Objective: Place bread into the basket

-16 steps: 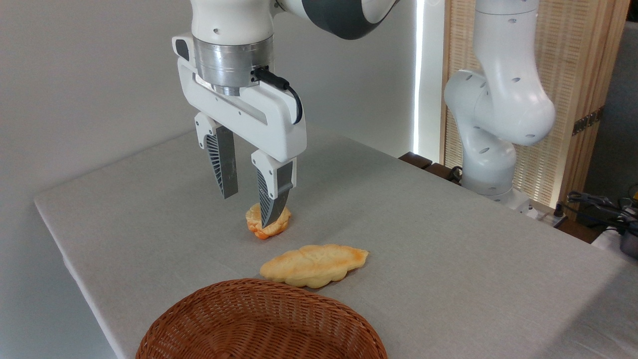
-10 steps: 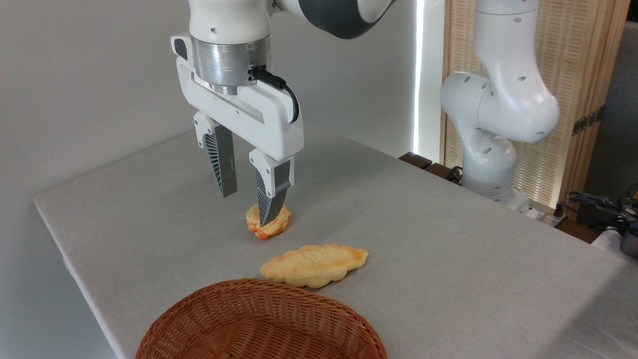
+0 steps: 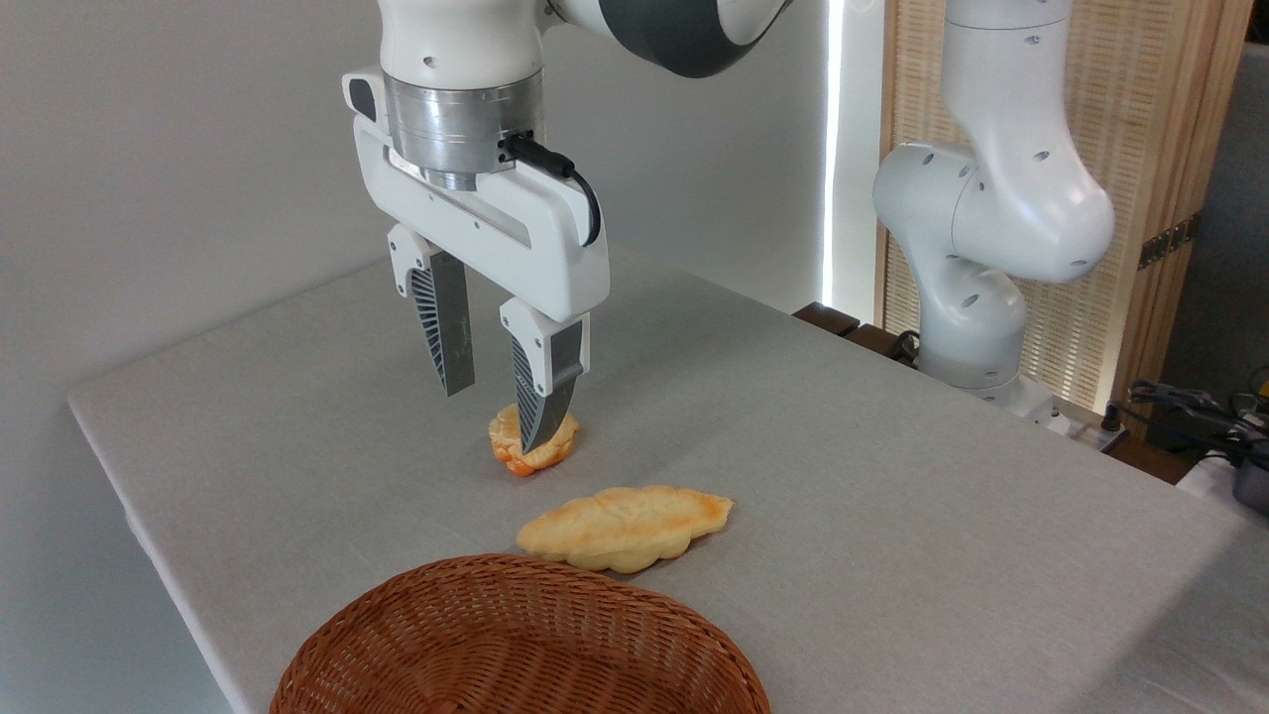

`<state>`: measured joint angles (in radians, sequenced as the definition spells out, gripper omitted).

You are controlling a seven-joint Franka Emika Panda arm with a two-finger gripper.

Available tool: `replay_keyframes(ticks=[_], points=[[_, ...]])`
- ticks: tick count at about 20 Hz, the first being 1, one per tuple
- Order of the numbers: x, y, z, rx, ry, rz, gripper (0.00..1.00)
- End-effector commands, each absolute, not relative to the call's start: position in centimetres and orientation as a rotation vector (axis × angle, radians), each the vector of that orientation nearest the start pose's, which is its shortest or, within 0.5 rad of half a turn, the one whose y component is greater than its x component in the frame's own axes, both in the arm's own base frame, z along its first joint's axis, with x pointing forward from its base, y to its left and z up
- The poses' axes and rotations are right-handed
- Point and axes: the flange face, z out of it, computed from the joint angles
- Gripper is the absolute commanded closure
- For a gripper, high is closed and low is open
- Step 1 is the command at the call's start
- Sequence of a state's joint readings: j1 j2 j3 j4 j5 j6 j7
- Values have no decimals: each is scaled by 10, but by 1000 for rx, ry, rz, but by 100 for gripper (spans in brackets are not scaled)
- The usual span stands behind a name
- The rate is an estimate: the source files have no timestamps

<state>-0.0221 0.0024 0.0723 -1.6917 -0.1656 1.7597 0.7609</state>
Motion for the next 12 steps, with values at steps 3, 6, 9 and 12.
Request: replay_keyframes(ticks=[3, 6, 9, 12], points=[[566, 15, 587, -3064, 1094, -191, 0], [564, 15, 587, -3066, 1099, -180, 0], [562, 14, 585, -3073, 1104, -149, 0], [563, 16, 584, -3077, 1097, -150, 0]])
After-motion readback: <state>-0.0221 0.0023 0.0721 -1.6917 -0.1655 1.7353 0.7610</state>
